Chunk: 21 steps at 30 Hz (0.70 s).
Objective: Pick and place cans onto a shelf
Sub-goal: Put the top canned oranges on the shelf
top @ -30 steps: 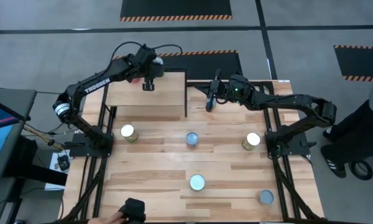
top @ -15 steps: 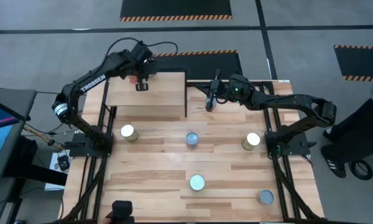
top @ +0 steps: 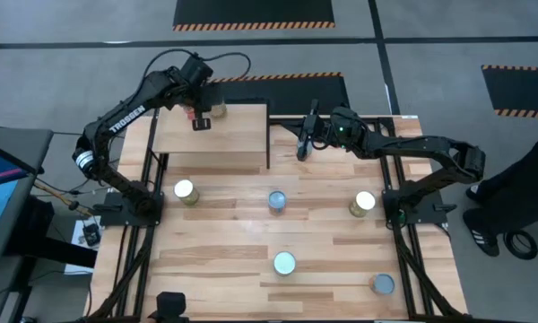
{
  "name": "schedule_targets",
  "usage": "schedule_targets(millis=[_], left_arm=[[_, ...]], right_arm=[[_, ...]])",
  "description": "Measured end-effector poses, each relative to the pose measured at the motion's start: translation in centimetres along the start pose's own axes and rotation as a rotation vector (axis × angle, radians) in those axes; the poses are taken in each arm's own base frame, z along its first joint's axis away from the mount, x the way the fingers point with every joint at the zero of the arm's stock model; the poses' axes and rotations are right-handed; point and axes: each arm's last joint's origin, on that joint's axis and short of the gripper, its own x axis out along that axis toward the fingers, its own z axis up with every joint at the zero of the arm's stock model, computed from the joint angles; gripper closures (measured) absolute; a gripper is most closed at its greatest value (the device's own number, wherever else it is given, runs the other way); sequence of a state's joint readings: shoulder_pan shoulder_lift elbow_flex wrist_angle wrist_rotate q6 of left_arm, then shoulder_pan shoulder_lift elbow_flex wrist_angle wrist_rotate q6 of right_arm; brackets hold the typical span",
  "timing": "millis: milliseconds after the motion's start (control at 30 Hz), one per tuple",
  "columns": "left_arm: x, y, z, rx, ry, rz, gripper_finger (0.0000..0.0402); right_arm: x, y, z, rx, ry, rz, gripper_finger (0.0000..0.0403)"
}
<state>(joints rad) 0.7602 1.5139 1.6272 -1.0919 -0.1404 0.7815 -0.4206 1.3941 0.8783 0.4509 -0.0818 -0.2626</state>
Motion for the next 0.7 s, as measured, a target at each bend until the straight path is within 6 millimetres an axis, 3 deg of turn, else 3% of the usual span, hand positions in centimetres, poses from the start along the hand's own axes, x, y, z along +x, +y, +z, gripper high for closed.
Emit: schedule_targets(millis=[300, 700], left_arm=[[-0.1, 1.1, -1.4, -0.076, -0.029, -0.077, 0.0401], [0.0, 1.0, -1.6, -0.076, -0.01, -0.098, 0.0402]], right_arm=[[0.0, 0.1, 0.0, 0.0, -0.003, 0.001, 0.0398], [0.0, 0.0, 0.0, -0.005, -0.003, 0.0, 0.0394]])
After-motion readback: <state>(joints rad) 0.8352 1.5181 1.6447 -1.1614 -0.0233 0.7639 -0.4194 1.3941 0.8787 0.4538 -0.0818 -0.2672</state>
